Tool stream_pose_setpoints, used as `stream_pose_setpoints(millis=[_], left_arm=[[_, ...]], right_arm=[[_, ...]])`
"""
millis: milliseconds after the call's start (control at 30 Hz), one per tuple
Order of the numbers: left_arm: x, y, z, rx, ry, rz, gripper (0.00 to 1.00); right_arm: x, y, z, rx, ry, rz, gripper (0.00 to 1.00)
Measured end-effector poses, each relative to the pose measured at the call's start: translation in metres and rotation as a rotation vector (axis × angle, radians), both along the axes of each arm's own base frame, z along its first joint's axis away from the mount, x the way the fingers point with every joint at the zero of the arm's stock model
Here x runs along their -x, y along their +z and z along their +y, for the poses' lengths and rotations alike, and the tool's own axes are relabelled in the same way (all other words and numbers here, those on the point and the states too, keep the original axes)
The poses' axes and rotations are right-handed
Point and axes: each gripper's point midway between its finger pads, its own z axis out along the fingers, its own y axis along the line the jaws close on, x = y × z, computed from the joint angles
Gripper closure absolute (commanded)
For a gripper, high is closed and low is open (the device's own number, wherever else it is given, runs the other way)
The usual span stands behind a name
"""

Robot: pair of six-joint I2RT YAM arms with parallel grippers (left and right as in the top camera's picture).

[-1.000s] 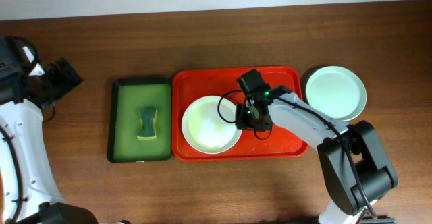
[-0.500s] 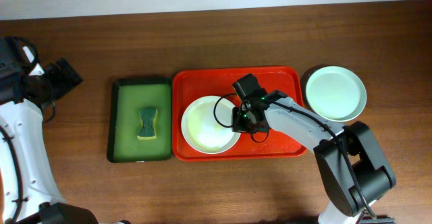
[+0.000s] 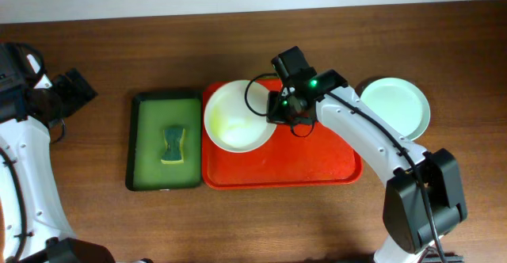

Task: Clean dirty plates on tray and stack at the side
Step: 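Lift the cream plate with the right gripper and tilt it up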

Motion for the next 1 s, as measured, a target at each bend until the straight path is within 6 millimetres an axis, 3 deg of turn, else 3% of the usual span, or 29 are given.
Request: stream_pose_setpoints(millis=[167, 367, 500, 700, 833, 1000], left_arm=[[0.000, 0.000, 0.000, 0.000, 0.000, 0.000, 0.01], [0.000, 0.000, 0.000, 0.000, 0.000, 0.000, 0.01], [0.000, 0.000, 0.000, 0.000, 0.000, 0.000, 0.01], [0.000, 0.000, 0.000, 0.000, -0.001, 0.000, 0.01], [0.000, 0.000, 0.000, 0.000, 0.000, 0.000, 0.01], [0.000, 0.000, 0.000, 0.002, -0.002, -0.001, 0.01]], right_arm=[[-0.007, 0.012, 0.040, -0.012, 0.032, -0.128, 0.96], [0.010, 0.023, 0.088, 0.120, 0.102, -0.319, 0.96], [0.020, 0.038, 0.109, 0.225, 0.121, -0.478, 0.96], [0.028, 0.085, 0.150, 0.373, 0.248, -0.812, 0.96], [0.043, 0.129, 0.175, 0.531, 0.341, -1.048, 0.96], [0.063, 0.170, 0.187, 0.732, 0.400, -1.211, 0.96]])
